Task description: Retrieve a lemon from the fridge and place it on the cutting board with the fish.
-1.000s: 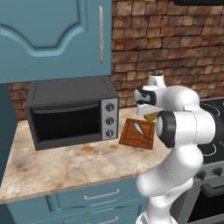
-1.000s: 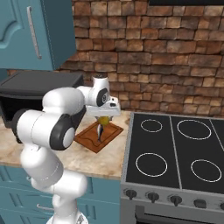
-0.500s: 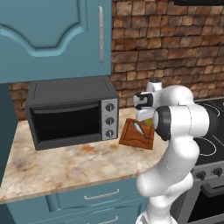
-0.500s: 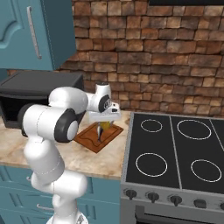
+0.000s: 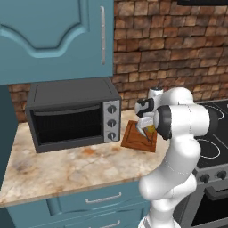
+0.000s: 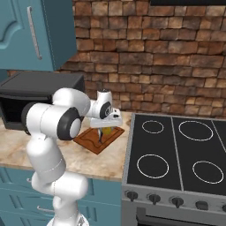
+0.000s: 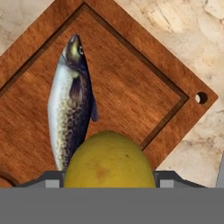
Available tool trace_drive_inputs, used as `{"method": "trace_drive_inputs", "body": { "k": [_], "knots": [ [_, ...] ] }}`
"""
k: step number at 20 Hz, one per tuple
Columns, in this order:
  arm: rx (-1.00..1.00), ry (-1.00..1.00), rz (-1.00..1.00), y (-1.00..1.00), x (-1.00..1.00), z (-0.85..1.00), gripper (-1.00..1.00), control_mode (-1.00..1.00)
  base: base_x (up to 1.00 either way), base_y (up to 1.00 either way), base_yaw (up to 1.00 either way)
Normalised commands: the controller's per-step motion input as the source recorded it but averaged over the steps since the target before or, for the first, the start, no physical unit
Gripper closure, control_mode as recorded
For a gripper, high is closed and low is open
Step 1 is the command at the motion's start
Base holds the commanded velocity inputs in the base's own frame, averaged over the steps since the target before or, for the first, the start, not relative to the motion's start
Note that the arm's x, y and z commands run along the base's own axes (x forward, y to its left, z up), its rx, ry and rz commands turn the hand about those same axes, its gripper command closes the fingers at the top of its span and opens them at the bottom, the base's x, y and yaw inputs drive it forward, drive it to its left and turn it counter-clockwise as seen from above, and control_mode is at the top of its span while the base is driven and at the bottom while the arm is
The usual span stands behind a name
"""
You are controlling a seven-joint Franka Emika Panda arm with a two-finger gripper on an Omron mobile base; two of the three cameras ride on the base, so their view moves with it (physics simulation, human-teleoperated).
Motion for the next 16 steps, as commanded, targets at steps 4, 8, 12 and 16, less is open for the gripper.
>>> {"method": "trace_drive_inputs", "body": {
  "k": [4,8,12,16],
  "knots": [
    [0.0,-0.01,0.02,0.0,0.01,-0.06,1.0,-1.0,0.0,0.0,0.0],
    [0.01,-0.02,0.03,0.0,0.01,-0.12,1.0,-1.0,0.0,0.0,0.0],
    [0.0,-0.05,0.03,0.0,0.01,-0.28,1.0,-1.0,0.0,0.0,0.0],
    [0.0,-0.05,0.01,0.0,0.0,-0.28,1.0,-1.0,0.0,0.0,0.0]
  ]
}}
